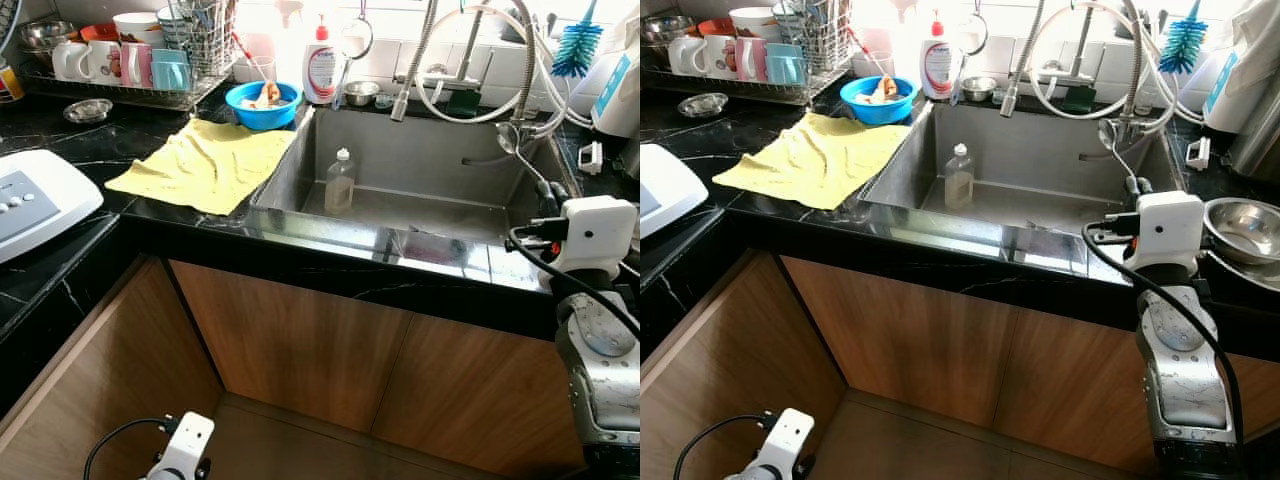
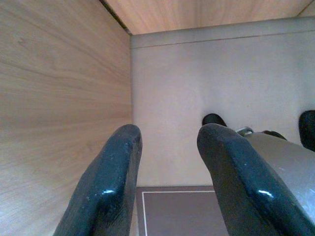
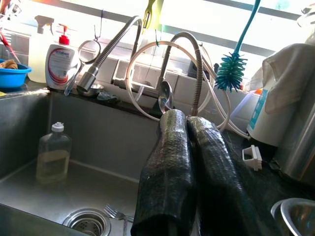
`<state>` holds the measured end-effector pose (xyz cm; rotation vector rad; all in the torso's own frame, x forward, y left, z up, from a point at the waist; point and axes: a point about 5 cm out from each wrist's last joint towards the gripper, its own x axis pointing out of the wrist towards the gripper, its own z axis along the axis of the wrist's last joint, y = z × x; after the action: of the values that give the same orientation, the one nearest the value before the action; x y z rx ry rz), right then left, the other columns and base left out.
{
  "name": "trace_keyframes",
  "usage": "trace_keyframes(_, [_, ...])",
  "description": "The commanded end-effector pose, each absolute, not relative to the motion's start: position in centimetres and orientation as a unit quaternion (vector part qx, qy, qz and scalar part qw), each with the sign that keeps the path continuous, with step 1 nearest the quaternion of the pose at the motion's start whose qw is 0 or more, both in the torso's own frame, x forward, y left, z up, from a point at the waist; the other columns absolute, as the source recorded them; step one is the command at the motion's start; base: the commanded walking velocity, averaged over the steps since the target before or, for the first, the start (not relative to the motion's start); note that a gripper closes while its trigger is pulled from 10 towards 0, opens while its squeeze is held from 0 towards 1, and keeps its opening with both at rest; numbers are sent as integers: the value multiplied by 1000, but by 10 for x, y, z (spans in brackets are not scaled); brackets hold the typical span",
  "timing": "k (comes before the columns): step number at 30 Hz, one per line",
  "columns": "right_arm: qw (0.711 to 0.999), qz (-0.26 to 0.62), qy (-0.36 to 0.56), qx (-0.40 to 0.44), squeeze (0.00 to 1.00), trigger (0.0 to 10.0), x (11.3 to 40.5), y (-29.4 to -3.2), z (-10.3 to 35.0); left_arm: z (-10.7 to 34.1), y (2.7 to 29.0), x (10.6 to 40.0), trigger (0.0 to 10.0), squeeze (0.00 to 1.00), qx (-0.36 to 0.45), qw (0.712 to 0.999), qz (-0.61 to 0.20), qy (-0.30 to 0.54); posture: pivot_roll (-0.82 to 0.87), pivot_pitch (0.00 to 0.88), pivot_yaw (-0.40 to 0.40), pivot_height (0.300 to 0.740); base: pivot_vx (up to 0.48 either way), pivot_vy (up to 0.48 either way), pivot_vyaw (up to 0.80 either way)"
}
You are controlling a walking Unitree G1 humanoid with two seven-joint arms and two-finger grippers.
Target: Kitchen organization
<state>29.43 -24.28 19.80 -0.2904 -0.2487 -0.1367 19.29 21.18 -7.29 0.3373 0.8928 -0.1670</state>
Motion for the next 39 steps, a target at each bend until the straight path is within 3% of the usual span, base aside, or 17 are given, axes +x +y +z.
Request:
trace_keyframes(1, [979, -78, -124, -146, 0, 10000, 295, -245, 200, -75, 213, 188, 10000, 0, 165, 879, -90, 438, -77, 0, 20, 740, 0, 0, 0])
trace_keyframes(11, [978, -84, -121, -147, 0, 10000, 297, -247, 200, -75, 213, 187, 10000, 0, 165, 879, -92, 438, -70, 0, 16, 740, 0, 0, 0])
trace_keyframes(39, [979, -95, -106, -143, 0, 10000, 302, -248, 197, -72, 212, 194, 10000, 0, 166, 884, -89, 428, -62, 0, 15, 740, 231, 0, 0])
